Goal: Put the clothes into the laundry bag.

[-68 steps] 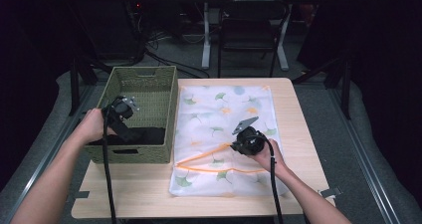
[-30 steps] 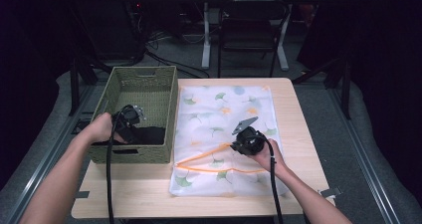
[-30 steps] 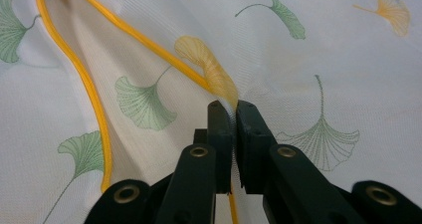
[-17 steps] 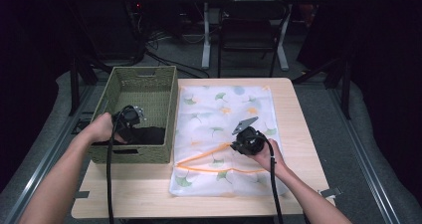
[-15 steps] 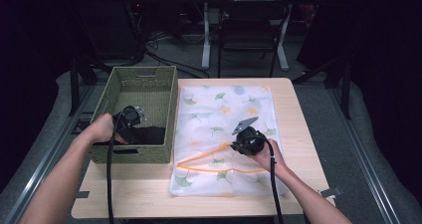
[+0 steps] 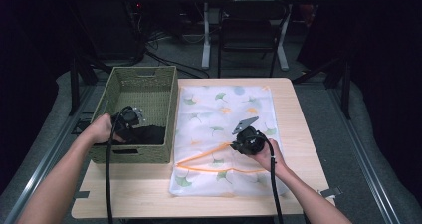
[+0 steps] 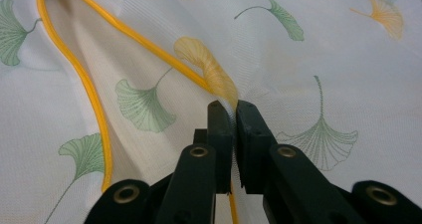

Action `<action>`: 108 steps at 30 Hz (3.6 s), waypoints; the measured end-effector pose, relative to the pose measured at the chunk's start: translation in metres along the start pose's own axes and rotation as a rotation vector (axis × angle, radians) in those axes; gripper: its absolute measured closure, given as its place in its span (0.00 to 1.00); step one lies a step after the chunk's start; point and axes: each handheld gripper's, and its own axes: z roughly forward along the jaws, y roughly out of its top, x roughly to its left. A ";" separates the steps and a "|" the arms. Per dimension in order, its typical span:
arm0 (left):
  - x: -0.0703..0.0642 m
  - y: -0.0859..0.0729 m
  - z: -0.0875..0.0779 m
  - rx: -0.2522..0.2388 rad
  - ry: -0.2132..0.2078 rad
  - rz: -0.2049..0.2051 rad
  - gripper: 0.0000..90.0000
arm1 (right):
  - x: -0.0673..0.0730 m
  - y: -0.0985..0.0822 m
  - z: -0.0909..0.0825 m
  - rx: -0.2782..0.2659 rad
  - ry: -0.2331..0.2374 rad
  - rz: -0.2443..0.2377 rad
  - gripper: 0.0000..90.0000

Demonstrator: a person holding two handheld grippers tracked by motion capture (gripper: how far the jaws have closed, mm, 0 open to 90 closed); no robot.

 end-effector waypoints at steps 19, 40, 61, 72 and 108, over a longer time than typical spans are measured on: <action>-0.011 0.001 -0.047 -0.056 0.081 -0.020 0.76 | 0.000 0.000 -0.001 -0.003 -0.001 0.003 0.96; -0.023 0.007 -0.088 -0.064 0.113 -0.099 0.76 | 0.000 0.000 -0.001 -0.003 -0.004 0.000 0.96; -0.048 0.016 -0.132 -0.110 0.156 -0.165 0.76 | 0.000 0.000 0.000 0.000 -0.003 -0.002 0.96; -0.069 0.024 -0.147 -0.136 0.145 -0.151 0.76 | 0.001 0.000 -0.001 -0.002 -0.006 0.000 0.96; -0.156 0.078 -0.117 -0.142 -0.052 0.069 0.76 | 0.002 0.000 -0.002 -0.015 -0.018 0.008 0.96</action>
